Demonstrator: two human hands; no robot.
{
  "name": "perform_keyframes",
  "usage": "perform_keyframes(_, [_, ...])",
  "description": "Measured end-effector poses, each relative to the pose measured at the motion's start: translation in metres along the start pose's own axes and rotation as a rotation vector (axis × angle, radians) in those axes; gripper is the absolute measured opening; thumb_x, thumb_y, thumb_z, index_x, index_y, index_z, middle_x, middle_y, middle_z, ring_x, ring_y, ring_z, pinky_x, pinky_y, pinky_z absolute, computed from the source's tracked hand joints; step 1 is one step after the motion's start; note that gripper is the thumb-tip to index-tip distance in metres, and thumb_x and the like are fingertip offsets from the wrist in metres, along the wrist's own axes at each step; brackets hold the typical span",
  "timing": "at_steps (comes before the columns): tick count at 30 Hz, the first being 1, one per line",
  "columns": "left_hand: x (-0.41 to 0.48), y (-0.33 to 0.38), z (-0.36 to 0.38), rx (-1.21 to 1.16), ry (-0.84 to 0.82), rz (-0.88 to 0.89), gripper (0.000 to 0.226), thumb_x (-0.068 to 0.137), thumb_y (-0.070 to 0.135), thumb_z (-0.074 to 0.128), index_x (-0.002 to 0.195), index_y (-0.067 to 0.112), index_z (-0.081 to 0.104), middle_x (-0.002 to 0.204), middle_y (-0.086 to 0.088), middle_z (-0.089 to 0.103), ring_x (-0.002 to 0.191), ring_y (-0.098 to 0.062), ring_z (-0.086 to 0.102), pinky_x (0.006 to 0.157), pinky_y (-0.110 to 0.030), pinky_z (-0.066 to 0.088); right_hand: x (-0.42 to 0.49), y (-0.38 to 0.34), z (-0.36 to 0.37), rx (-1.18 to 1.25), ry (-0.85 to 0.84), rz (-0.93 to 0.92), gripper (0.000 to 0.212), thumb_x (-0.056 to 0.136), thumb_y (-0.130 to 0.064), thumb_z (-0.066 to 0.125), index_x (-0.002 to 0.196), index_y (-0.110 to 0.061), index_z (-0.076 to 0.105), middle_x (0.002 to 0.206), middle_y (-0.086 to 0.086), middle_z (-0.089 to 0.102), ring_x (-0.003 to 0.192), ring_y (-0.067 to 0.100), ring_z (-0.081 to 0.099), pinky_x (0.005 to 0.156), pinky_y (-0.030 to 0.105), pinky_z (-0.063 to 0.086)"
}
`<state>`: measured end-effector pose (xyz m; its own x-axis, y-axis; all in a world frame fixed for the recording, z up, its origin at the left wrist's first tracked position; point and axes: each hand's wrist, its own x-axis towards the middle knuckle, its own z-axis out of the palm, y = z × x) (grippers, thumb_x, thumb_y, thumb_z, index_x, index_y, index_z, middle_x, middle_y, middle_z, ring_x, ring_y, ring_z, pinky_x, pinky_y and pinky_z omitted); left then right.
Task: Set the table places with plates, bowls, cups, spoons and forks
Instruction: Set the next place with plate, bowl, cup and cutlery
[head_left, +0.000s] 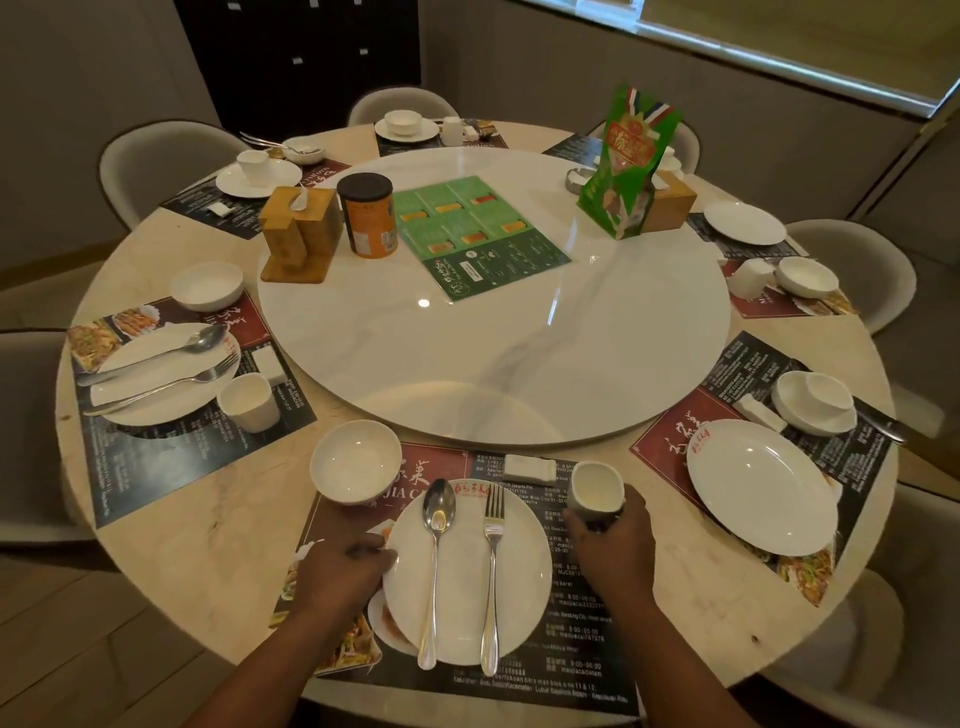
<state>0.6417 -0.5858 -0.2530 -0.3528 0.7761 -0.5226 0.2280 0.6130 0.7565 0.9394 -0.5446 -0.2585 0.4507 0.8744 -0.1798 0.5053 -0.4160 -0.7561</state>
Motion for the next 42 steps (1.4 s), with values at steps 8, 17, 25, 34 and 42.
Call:
perform_keyframes(8, [-0.007, 0.000, -0.003, 0.056, 0.011, 0.057, 0.025, 0.074, 0.010, 0.078, 0.079, 0.034, 0.071, 0.083, 0.004, 0.075, 0.079, -0.017, 0.070, 0.079, -0.044, 0.059, 0.000, 0.003, 0.002, 0.000, 0.025, 0.004, 0.067, 0.072, -0.034, 0.084, 0.127, -0.023, 0.047, 0.122, 0.004, 0.057, 0.111, 0.024, 0.057, 0.092, 0.045, 0.052])
perform_keyframes(17, [-0.007, -0.008, -0.001, 0.057, 0.048, 0.092, 0.021, 0.076, 0.015, 0.079, 0.088, 0.029, 0.071, 0.088, 0.003, 0.072, 0.087, -0.021, 0.068, 0.084, -0.046, 0.058, -0.052, 0.006, -0.001, -0.065, -0.062, 0.026, 0.018, 0.089, -0.023, 0.062, 0.104, -0.020, 0.052, 0.086, -0.003, 0.063, 0.083, 0.021, 0.062, 0.074, 0.035, 0.052])
perform_keyframes(25, [-0.022, -0.019, 0.018, 0.364, -0.050, 0.301, 0.104, 0.043, 0.065, 0.083, 0.133, 0.030, 0.046, 0.126, 0.007, 0.059, 0.114, -0.016, 0.056, 0.093, -0.039, 0.053, -0.099, 0.004, 0.015, -0.063, -0.273, 0.015, 0.054, 0.077, -0.042, 0.078, 0.118, -0.033, 0.045, 0.111, -0.010, 0.056, 0.096, 0.008, 0.057, 0.074, 0.023, 0.051])
perform_keyframes(34, [-0.021, -0.020, 0.013, 0.408, -0.085, 0.371, 0.106, 0.044, 0.061, 0.083, 0.136, 0.030, 0.042, 0.134, 0.005, 0.054, 0.120, -0.017, 0.050, 0.098, -0.041, 0.049, -0.112, 0.013, 0.026, -0.168, -0.238, -0.109, 0.097, 0.061, -0.053, 0.083, 0.142, -0.030, 0.034, 0.139, -0.004, 0.040, 0.127, 0.016, 0.039, 0.105, 0.038, 0.040])
perform_keyframes(42, [-0.019, -0.021, 0.010, 0.334, -0.115, 0.394, 0.098, 0.047, 0.058, 0.085, 0.133, 0.030, 0.047, 0.129, 0.008, 0.058, 0.116, -0.017, 0.054, 0.095, -0.043, 0.051, -0.113, 0.015, 0.027, -0.150, -0.216, -0.094, 0.097, 0.065, -0.049, 0.084, 0.144, -0.029, 0.032, 0.141, -0.005, 0.038, 0.128, 0.015, 0.039, 0.106, 0.034, 0.039])
